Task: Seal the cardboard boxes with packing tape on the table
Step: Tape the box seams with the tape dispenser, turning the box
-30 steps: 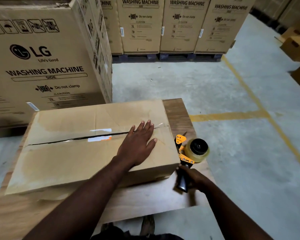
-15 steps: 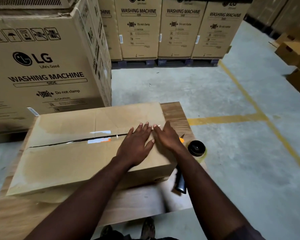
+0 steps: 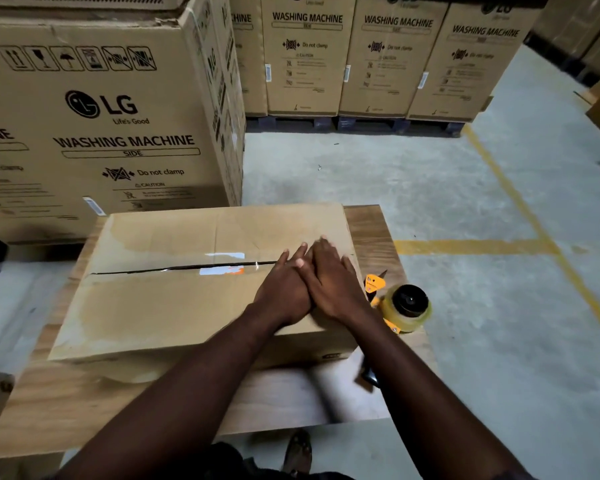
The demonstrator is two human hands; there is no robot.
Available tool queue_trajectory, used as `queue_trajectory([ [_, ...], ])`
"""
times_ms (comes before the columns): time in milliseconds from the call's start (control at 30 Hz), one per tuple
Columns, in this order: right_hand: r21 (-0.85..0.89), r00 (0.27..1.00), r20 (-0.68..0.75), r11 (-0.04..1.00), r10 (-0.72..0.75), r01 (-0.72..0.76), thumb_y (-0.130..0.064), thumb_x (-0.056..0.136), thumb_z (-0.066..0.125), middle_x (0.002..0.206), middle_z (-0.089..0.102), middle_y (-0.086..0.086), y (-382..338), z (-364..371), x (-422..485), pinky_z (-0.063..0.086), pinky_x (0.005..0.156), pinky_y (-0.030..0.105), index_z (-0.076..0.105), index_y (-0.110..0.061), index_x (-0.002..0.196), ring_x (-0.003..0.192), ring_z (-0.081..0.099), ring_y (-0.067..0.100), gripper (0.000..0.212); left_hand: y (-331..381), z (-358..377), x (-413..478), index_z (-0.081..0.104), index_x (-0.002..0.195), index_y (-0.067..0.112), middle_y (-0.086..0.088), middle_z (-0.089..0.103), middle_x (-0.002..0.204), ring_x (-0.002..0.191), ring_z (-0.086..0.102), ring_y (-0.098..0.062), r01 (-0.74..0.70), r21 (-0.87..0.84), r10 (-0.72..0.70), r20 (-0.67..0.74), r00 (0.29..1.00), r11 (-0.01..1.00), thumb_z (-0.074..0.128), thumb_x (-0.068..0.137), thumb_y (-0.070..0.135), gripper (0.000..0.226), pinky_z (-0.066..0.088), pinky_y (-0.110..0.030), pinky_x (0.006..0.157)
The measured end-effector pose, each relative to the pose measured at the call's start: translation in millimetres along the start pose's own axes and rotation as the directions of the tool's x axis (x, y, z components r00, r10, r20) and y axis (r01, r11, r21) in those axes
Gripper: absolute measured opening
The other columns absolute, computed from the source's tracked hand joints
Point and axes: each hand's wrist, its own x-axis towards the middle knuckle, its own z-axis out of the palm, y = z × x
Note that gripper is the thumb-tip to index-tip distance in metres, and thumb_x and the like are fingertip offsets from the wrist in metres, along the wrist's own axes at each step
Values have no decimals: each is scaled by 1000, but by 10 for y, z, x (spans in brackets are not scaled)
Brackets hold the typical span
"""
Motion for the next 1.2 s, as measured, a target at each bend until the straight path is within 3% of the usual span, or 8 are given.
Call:
queue_trajectory([
  [167,-108,912,-150,910,383,-400,-65,101,23,167,6,22,9,-53,-38,0,123,57,14,0,158,155,2,39,87,14,-17,50,16,161,20,2,9,169,155,3,-14,76,-201,-85,-37,996,977,30,103,34,61,3,-38,125],
  [233,-53,937,-263,966,230,-252,-58,101,28,165,18,21,-106,-20,-62,5,124,54,26,0,155,154,11,36,79,-16,-23,16,13,161,20,0,8,169,155,3,-16,22,-144,-27,-34,999,989,29,102,33,63,1,-37,125],
  [333,80,982,-185,997,28,-13,-54,105,33,166,23,10,-294,152,-70,7,125,50,28,-9,156,155,14,26,69,-124,-68,-10,14,160,20,0,10,168,154,7,-15,-48,-170,46,-16,999,984,36,104,35,62,0,-34,125],
  [500,8,981,-143,992,128,-129,-57,105,17,170,5,6,-274,266,15,-1,125,41,15,-12,161,157,2,17,73,-352,-118,-140,9,162,26,6,7,168,154,6,-10,-65,-193,68,8,998,979,35,105,36,63,6,-35,126],
  [667,-204,982,-123,965,140,-163,-60,104,17,170,-7,5,-284,372,33,-4,125,40,5,-10,162,156,-8,17,78,-1136,-218,-865,11,161,27,10,3,168,154,0,-8,54,-102,-53,12,999,993,15,96,65,75,3,-35,125],
  [867,-221,943,-184,923,277,-314,-62,102,14,169,-6,12,-504,499,68,-5,123,49,5,-5,161,156,-9,27,83,-1667,-320,-1410,13,161,27,11,5,168,154,2,-9,218,-92,-218,12,976,972,5,91,65,80,6,-38,124],
  [1033,-102,989,-16,984,-146,144,-40,100,18,162,30,20,-1331,978,34,14,124,43,31,0,155,153,20,36,69,-1353,-226,-1232,13,160,10,-7,8,168,155,5,-22,240,-143,-244,-14,970,960,0,92,45,77,-1,-30,122],
  [1200,-164,982,-14,970,-187,182,-47,100,16,164,31,9,-1371,1061,6,14,124,38,36,-8,155,154,20,24,70,-1621,-288,-1374,20,160,21,6,11,167,154,7,-7,122,-175,-129,-25,991,977,11,95,51,72,4,-28,125],
])
